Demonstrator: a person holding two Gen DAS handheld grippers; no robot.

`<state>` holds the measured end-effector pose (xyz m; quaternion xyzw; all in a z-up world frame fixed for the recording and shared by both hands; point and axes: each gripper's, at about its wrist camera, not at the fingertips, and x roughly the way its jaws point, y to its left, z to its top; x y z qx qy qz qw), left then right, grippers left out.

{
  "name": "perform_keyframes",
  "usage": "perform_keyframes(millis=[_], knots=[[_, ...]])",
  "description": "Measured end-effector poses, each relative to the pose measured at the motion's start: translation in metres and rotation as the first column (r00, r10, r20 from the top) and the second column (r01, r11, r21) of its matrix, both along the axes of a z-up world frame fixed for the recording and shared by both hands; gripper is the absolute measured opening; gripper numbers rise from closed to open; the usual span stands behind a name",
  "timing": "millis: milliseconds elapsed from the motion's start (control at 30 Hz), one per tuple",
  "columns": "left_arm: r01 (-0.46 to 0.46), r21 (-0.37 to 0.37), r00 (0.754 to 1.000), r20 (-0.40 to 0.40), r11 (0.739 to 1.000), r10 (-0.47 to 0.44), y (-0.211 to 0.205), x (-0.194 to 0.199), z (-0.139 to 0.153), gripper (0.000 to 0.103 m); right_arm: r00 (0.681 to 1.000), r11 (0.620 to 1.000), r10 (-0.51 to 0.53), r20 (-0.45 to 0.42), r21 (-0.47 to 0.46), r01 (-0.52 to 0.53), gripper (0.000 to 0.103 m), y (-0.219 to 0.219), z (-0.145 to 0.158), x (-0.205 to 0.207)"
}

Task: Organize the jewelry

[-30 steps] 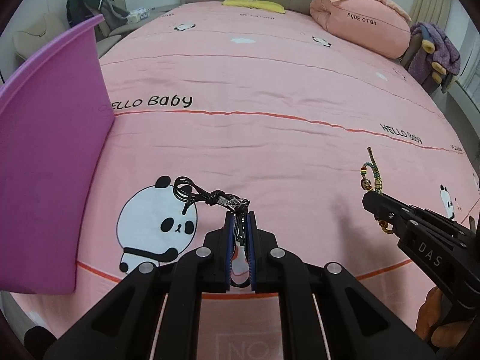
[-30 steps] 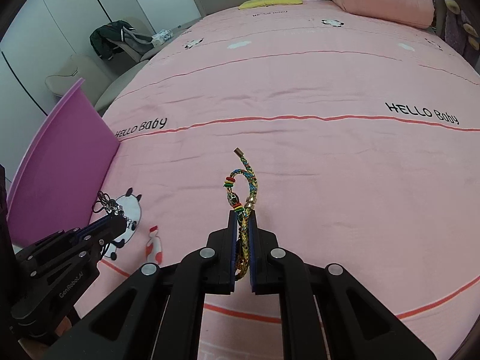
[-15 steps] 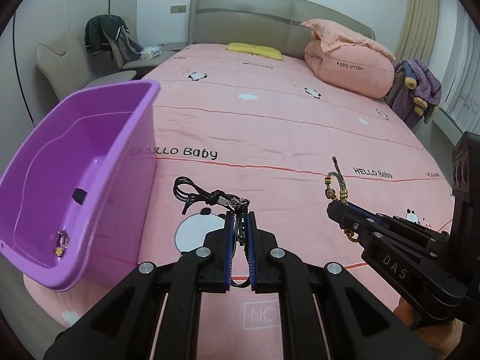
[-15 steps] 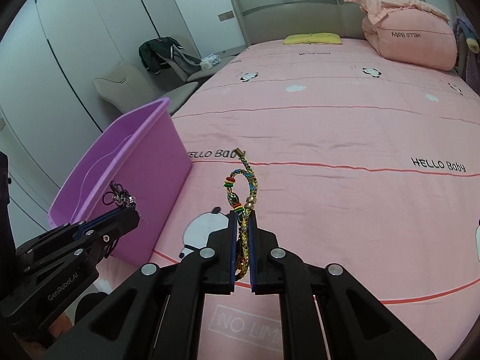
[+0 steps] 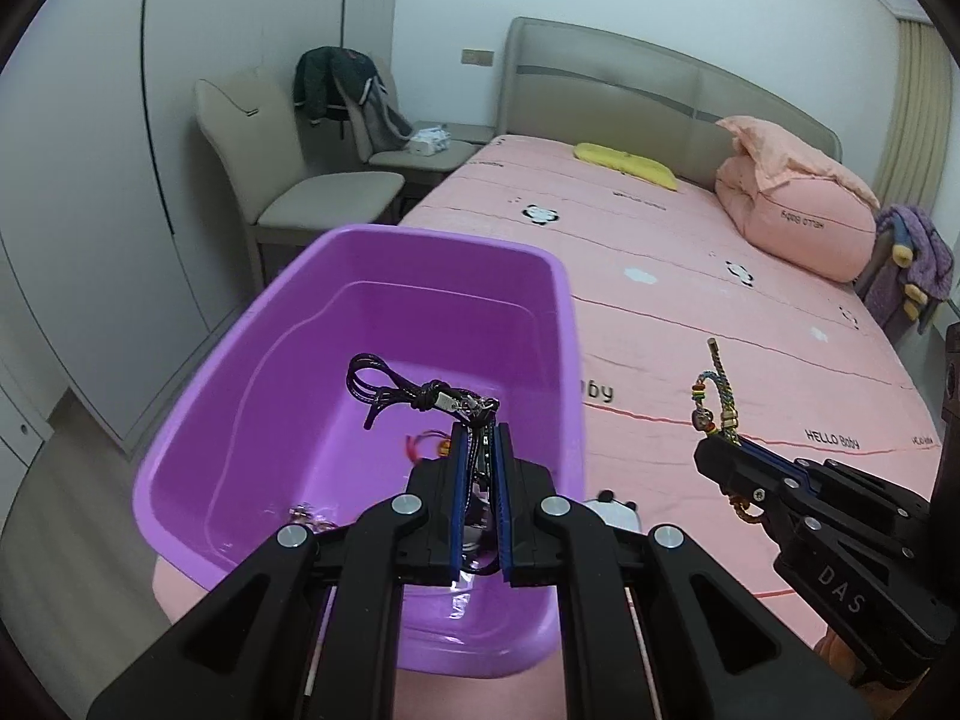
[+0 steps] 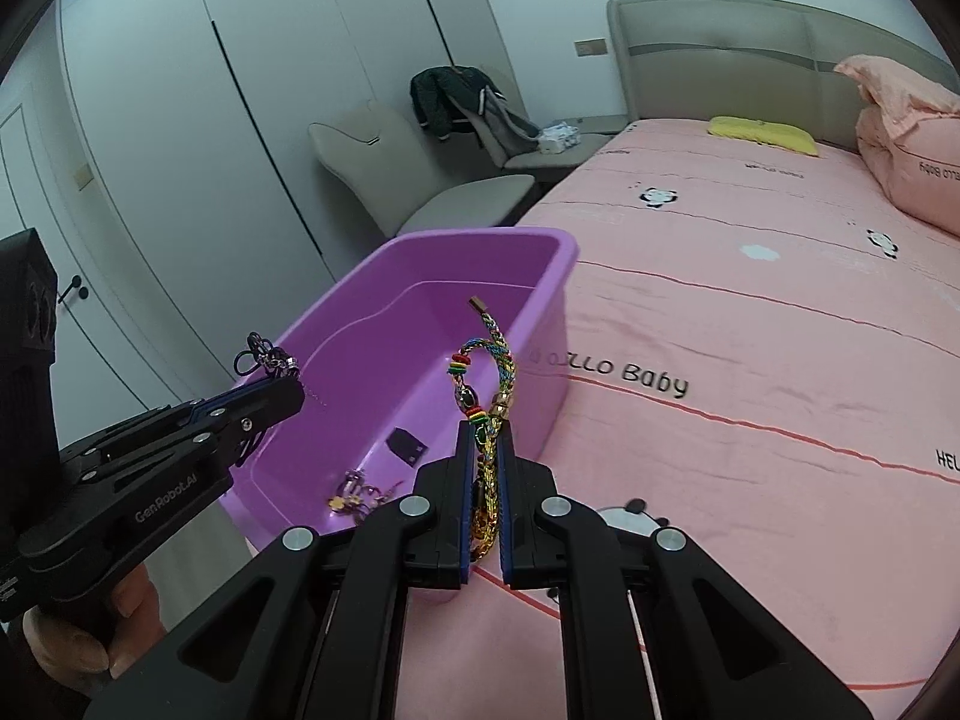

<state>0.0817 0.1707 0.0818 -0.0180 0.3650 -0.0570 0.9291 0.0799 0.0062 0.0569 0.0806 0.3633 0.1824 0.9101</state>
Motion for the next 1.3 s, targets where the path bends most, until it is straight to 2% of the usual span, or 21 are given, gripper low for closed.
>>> perform_keyframes(millis=[167, 400, 600, 933, 1000, 1033, 1067, 1100, 1133, 1167, 1233, 1300], knots=[[-0.085, 0.015, 0.996, -0.02, 0.996, 0.085, 0.041, 0.016, -0.005, 0.009, 0.997, 0.997, 0.077, -0.023, -0.016, -0.078, 0.007, 0.044, 0.0, 0.021], [-0.132, 0.031, 0.987, -0.088, 0.991, 0.134, 0.068, 0.032, -0.023, 0.009, 0.986, 0.989, 0.133, -0.096, -0.051, -0.139, 0.007, 0.085, -0.013, 0.05], [-0.162, 0.053, 0.975, -0.144, 0.985, 0.168, 0.079, 0.046, -0.042, 0.009, 0.975, 0.984, 0.145, -0.17, -0.082, -0.161, 0.007, 0.102, -0.03, 0.068], [-0.188, 0.052, 0.959, -0.205, 0.981, 0.195, 0.084, 0.053, -0.061, 0.009, 0.966, 0.979, 0.141, -0.216, -0.116, -0.169, 0.007, 0.111, -0.047, 0.087], [-0.194, 0.053, 0.955, -0.218, 0.98, 0.201, 0.085, 0.054, -0.062, 0.01, 0.965, 0.979, 0.141, -0.22, -0.118, -0.169, 0.012, 0.111, -0.047, 0.086], [-0.197, 0.058, 0.953, -0.222, 0.979, 0.205, 0.089, 0.056, -0.064, 0.012, 0.967, 0.979, 0.13, -0.218, -0.127, -0.16, 0.029, 0.11, -0.046, 0.085], [-0.202, 0.067, 0.951, -0.226, 0.977, 0.212, 0.089, 0.055, -0.064, 0.015, 0.971, 0.98, 0.121, -0.206, -0.132, -0.151, 0.039, 0.108, -0.046, 0.083], [-0.207, 0.074, 0.948, -0.23, 0.975, 0.219, 0.088, 0.055, -0.063, 0.019, 0.975, 0.98, 0.115, -0.191, -0.136, -0.142, 0.04, 0.106, -0.044, 0.082], [-0.212, 0.079, 0.947, -0.23, 0.974, 0.225, 0.088, 0.054, -0.062, 0.034, 0.977, 0.98, 0.108, -0.181, -0.143, -0.135, 0.04, 0.104, -0.041, 0.081], [-0.22, 0.086, 0.946, -0.225, 0.972, 0.234, 0.088, 0.052, -0.06, 0.06, 0.979, 0.98, 0.105, -0.176, -0.147, -0.132, 0.04, 0.102, -0.04, 0.08], [-0.253, 0.109, 0.948, -0.17, 0.961, 0.268, 0.088, 0.044, -0.053, 0.085, 0.983, 0.982, 0.091, -0.158, -0.151, -0.116, 0.041, 0.097, -0.035, 0.076], [-0.275, 0.133, 0.947, -0.133, 0.952, 0.292, 0.088, 0.036, -0.046, 0.092, 0.986, 0.982, 0.082, -0.144, -0.157, -0.104, 0.044, 0.093, -0.03, 0.073]])
